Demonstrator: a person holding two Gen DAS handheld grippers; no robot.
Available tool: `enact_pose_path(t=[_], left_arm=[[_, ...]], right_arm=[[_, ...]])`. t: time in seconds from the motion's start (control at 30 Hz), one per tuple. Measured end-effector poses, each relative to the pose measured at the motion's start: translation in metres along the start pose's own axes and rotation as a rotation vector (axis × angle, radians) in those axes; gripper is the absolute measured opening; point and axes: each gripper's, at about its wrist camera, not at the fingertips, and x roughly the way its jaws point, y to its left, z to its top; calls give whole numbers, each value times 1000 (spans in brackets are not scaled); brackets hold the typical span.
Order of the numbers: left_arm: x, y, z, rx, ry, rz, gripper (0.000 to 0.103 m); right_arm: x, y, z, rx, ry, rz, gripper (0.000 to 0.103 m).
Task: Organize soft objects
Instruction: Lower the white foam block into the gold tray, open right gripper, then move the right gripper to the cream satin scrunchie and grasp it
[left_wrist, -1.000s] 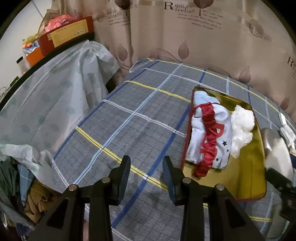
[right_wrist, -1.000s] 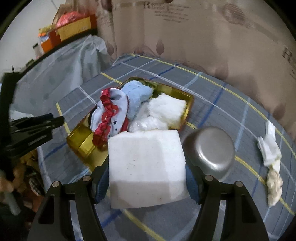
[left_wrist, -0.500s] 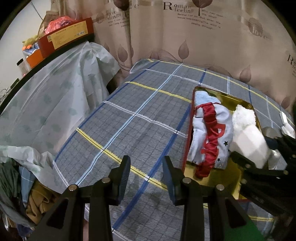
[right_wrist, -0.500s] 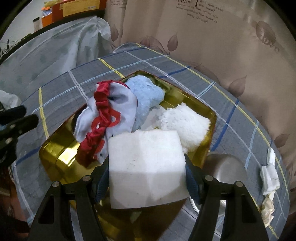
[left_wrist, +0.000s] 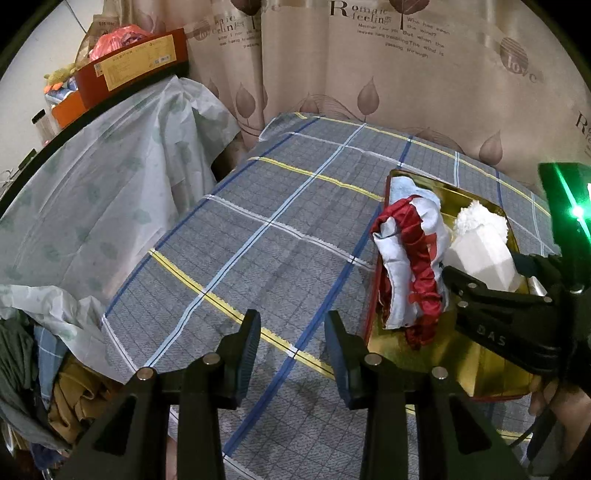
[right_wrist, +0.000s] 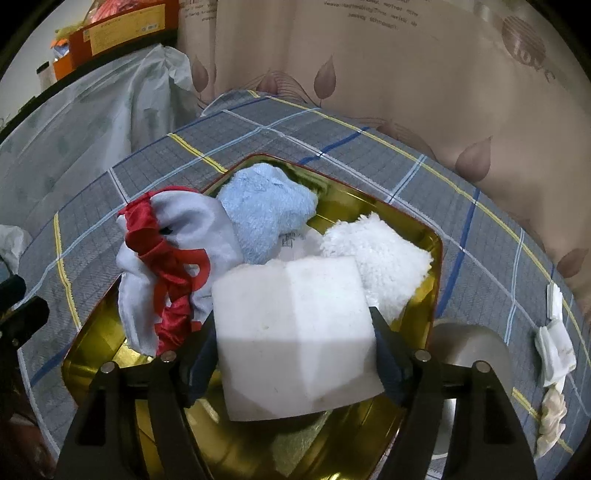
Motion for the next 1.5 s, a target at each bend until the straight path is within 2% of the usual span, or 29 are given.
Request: enact_pose_path(t=[0.1,0.23,0.4,0.67,0.9,1.1,1.2,1.37,1.5], left_arm=[[0,-1,-1,-1,3,-4,36],[-2,-4,-3,4,4,-12,36],[-4,-8,-5,22,-2,-12,36],[-4,-14,-7,40,-3,-8,36],[-2,-19,-8,57,-12,2,36],[-2,-23,-10,66,-11,5,36],[-2,-23,-10,67,-9,8,36],[-3,-24,-11,80,-23,7,36],[-4,-25,-11,93,-27,9,36]], right_arm=[[-5,-6,-3,38,-6,49,80],[-18,-8,-3,54,-28,71,88],[-40,-11,-4,71,-76,80,90],[-80,-27,-20,149,-107,149,91],[-127,-55,-40,196,-166,136,92],[-177,-101,-55,278,-238,115,93],[-201,-129,-63,324,-271,80,98],[-229,-184,-86,399,-295,-42,100],[-226,-224,-108,444,-241,-140,100]])
